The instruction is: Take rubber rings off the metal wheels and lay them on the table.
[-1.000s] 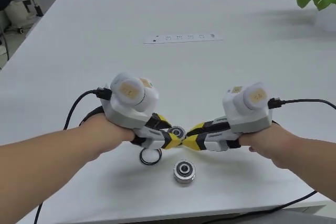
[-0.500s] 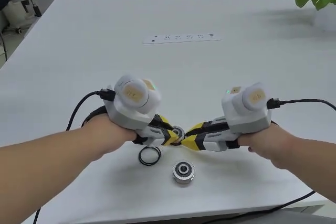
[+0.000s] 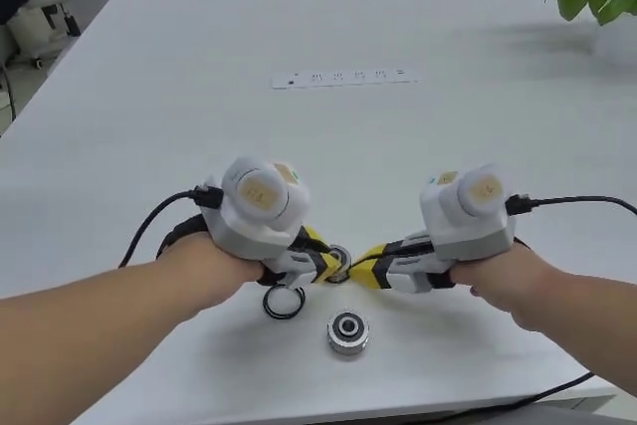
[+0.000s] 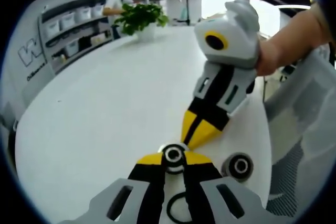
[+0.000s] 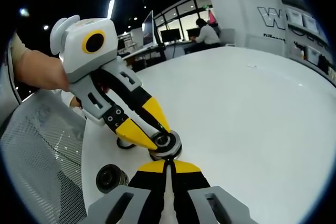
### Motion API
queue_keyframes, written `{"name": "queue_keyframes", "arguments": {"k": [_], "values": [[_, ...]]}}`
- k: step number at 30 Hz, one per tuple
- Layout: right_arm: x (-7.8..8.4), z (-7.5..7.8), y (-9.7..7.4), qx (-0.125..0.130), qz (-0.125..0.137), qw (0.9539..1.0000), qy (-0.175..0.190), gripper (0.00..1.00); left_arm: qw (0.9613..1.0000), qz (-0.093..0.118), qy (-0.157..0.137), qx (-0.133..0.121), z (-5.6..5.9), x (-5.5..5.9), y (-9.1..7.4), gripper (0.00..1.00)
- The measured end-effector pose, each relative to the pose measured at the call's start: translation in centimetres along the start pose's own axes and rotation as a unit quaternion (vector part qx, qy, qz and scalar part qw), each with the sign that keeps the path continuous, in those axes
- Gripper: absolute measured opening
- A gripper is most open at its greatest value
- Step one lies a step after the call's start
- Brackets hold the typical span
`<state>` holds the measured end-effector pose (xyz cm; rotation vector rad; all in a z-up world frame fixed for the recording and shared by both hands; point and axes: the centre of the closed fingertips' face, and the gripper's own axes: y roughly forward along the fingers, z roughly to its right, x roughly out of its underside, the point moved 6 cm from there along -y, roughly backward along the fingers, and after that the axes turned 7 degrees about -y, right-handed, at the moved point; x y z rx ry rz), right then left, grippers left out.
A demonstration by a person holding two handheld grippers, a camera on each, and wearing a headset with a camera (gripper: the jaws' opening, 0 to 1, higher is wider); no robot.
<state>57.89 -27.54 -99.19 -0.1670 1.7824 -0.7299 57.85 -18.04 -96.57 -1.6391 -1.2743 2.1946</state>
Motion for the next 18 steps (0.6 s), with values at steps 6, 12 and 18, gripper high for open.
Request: {"name": "queue_keyframes", "arguments": {"k": [6, 12, 18], "values": [[0.0, 0.0, -0.3, 0.0, 0.014, 0.9967, 0.081, 0.0, 1.0, 0.0, 0.004, -0.005, 0.2, 0.1, 0.0, 0.13], [0.0, 0.4, -0.9, 0.006, 0.032, 0.9926, 0.117, 0.0, 0.9999, -0.003, 0.008, -0.009, 0.4, 0.1, -0.1, 0.13], [-0.3, 0.1, -1.1, 0.006, 0.041, 0.9906, 0.13, 0.0, 0.9999, -0.009, 0.007, -0.01, 0.8, 0.1, -0.2, 0.13]]}}
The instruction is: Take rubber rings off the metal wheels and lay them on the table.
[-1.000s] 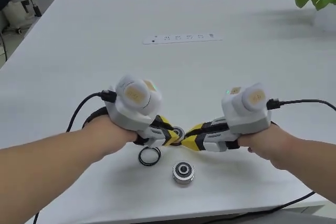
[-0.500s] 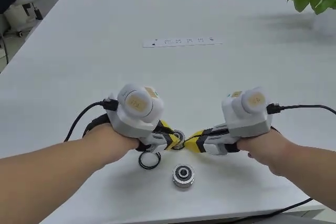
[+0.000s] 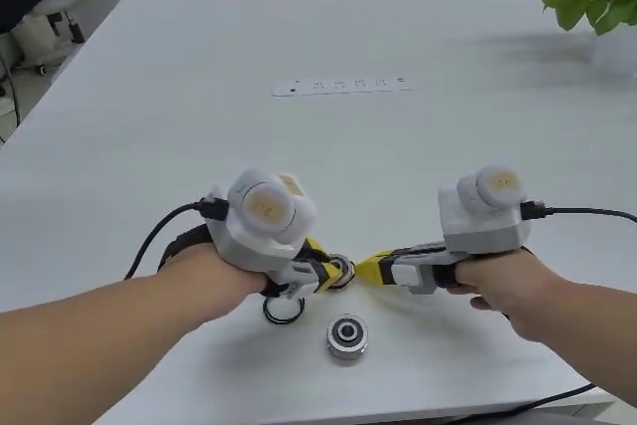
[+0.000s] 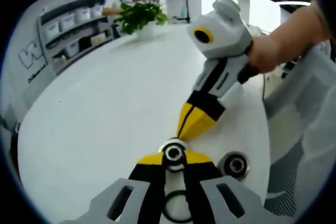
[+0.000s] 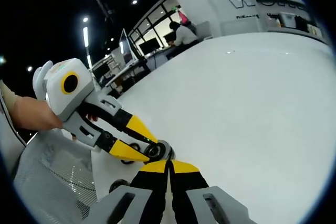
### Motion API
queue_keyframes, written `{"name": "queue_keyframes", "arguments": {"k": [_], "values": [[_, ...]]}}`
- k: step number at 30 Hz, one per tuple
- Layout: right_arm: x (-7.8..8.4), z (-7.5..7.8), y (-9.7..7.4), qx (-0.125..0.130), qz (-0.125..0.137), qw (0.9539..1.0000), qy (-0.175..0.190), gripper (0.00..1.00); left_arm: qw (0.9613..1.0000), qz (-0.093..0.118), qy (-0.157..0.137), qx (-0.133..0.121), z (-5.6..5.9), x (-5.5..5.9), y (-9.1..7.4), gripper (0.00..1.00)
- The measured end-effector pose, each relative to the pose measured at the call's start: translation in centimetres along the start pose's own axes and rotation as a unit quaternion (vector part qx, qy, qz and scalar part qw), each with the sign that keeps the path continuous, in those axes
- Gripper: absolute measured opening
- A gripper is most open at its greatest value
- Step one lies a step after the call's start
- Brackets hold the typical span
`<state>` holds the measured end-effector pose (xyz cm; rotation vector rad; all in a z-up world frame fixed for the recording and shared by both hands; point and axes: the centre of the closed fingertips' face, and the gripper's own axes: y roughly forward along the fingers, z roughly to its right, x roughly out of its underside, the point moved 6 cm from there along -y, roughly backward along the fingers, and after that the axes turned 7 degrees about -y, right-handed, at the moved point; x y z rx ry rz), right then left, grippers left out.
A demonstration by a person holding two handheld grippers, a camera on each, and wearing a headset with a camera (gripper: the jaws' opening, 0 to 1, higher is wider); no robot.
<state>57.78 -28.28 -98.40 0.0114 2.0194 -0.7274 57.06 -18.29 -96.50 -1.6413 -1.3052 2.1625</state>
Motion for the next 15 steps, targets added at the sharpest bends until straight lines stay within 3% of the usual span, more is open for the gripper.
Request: {"name": "queue_keyframes", "arguments": {"k": [3, 15], "values": [[-0.3, -0.3, -0.1, -0.003, 0.013, 0.9998, 0.017, 0.0, 1.0, -0.003, 0.003, -0.003, 0.1, 0.0, 0.0, 0.13], [-0.5, -1.1, -0.3, -0.01, 0.016, 0.9994, 0.029, 0.0, 0.9999, -0.001, 0.0, -0.012, 0.3, 0.0, 0.0, 0.12]]}}
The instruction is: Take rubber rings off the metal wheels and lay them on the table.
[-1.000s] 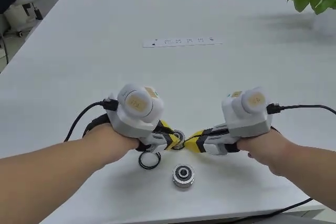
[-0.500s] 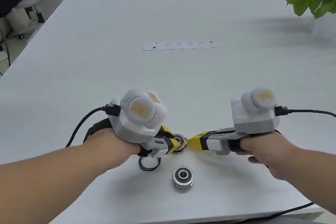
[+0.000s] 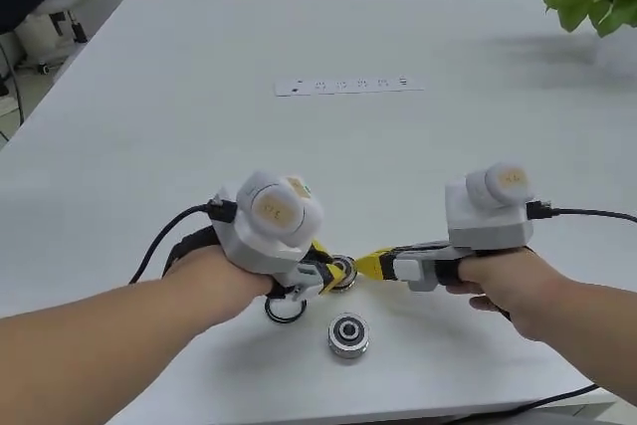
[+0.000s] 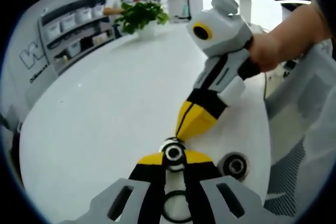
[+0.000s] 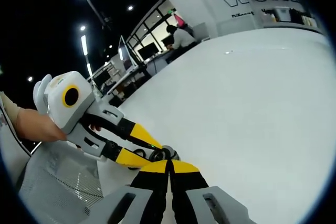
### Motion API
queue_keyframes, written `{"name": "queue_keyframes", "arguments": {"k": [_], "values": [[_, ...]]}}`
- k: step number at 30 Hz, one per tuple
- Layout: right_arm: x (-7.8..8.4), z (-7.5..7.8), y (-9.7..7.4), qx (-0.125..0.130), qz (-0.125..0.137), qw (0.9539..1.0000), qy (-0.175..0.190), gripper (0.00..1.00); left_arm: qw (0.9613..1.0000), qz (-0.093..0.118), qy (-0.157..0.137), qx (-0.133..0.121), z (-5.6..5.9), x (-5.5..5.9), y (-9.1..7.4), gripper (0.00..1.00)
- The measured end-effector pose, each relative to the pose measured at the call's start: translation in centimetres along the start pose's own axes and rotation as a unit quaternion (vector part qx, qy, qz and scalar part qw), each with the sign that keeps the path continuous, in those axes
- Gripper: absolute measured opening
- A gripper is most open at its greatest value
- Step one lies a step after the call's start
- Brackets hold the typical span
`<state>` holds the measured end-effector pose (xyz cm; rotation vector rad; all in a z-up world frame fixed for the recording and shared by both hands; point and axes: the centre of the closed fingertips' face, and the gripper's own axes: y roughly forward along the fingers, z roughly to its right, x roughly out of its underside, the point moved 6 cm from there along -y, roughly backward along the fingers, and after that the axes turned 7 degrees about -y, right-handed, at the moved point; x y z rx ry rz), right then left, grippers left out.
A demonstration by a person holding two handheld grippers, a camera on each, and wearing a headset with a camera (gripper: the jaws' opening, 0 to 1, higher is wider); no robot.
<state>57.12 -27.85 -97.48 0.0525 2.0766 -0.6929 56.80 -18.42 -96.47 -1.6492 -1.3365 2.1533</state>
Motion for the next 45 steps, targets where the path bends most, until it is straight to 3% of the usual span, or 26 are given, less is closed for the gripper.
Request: {"name": "queue_keyframes", "arguments": {"k": [3, 11, 20, 23, 24, 36, 45], "values": [[-0.1, -0.5, 0.2, -0.006, -0.003, 0.9999, -0.014, 0.0, 1.0, 0.0, 0.0, -0.001, -0.1, 0.0, 0.0, 0.12], [0.0, 0.2, -0.1, -0.011, 0.0, 0.9999, -0.006, 0.0, 1.0, 0.001, 0.0, 0.0, 0.0, 0.0, 0.0, 0.12], [0.0, -0.4, 0.3, -0.023, -0.002, 0.9997, -0.008, 0.0, 1.0, 0.002, 0.002, 0.002, 0.1, 0.0, 0.1, 0.12], [-0.1, -0.9, 0.4, -0.042, 0.001, 0.9991, -0.004, 0.0, 1.0, 0.003, 0.002, 0.002, 0.1, 0.0, 0.1, 0.12], [-0.5, -1.2, 0.4, -0.05, 0.015, 0.9986, -0.001, 0.0, 1.0, 0.004, 0.003, 0.001, 0.1, 0.0, 0.1, 0.12], [0.0, -1.0, -0.3, -0.039, 0.005, 0.9992, -0.003, 0.0, 0.9999, 0.016, 0.0, -0.002, 0.2, 0.1, 0.0, 0.13], [0.0, -0.2, -0.8, -0.028, 0.009, 0.9996, 0.005, 0.0, 1.0, 0.007, -0.003, 0.003, 0.2, 0.0, -0.2, 0.14]]}}
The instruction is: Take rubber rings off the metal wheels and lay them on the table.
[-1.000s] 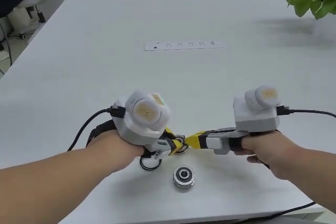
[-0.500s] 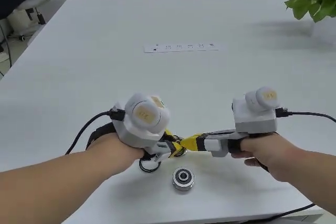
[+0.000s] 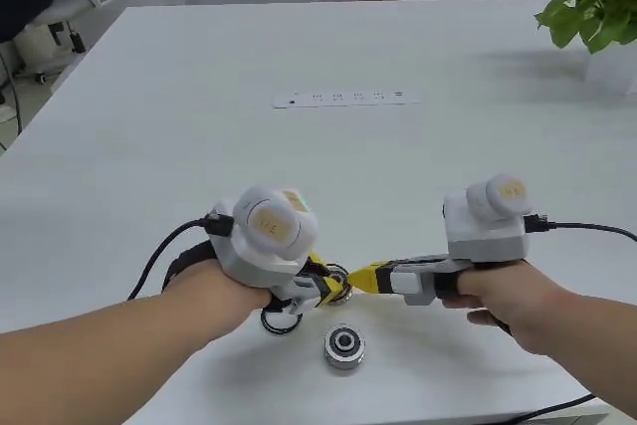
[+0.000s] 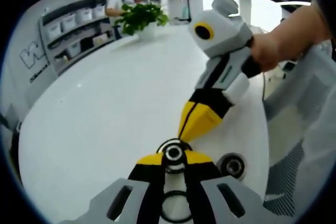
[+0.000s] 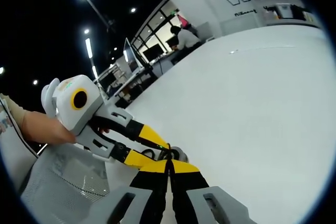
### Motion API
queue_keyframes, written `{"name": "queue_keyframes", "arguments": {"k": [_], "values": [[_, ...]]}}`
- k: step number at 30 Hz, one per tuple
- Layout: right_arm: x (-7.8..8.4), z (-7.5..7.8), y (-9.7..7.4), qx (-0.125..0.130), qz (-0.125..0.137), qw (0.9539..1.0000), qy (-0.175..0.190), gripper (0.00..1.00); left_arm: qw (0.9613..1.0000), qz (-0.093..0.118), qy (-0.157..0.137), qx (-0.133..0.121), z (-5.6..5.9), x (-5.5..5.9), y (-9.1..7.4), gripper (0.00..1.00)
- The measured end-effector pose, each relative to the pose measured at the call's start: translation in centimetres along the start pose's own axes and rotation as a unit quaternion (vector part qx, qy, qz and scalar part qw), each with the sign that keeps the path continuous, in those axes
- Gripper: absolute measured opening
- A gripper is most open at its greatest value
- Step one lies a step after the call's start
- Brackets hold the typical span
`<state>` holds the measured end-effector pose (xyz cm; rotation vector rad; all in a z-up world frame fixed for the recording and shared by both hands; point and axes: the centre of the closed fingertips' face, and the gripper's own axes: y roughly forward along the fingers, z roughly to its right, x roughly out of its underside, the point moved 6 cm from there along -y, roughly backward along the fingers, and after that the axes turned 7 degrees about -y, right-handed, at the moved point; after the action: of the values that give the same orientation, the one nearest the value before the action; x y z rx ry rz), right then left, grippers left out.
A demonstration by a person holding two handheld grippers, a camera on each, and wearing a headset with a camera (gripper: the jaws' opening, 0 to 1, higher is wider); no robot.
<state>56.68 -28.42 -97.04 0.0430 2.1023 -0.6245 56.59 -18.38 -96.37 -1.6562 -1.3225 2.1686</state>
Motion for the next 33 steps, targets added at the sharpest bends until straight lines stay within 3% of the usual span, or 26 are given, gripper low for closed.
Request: {"name": "queue_keyframes", "arguments": {"k": [10, 21, 33], "values": [[-0.2, -0.7, -0.1, 0.002, 0.012, 0.9999, 0.01, 0.0, 0.9998, 0.006, 0.016, 0.01, 0.3, 0.0, -1.6, 0.2], [-1.1, -1.1, -0.4, -0.001, 0.025, 0.9996, 0.016, 0.0, 0.9991, 0.039, 0.012, 0.011, 0.0, -0.9, -4.7, 0.3], [-1.7, -1.6, 0.0, -0.01, 0.028, 0.9995, 0.01, 0.0, 0.9983, 0.058, 0.008, 0.007, -0.1, -0.4, -8.0, 0.4]]}}
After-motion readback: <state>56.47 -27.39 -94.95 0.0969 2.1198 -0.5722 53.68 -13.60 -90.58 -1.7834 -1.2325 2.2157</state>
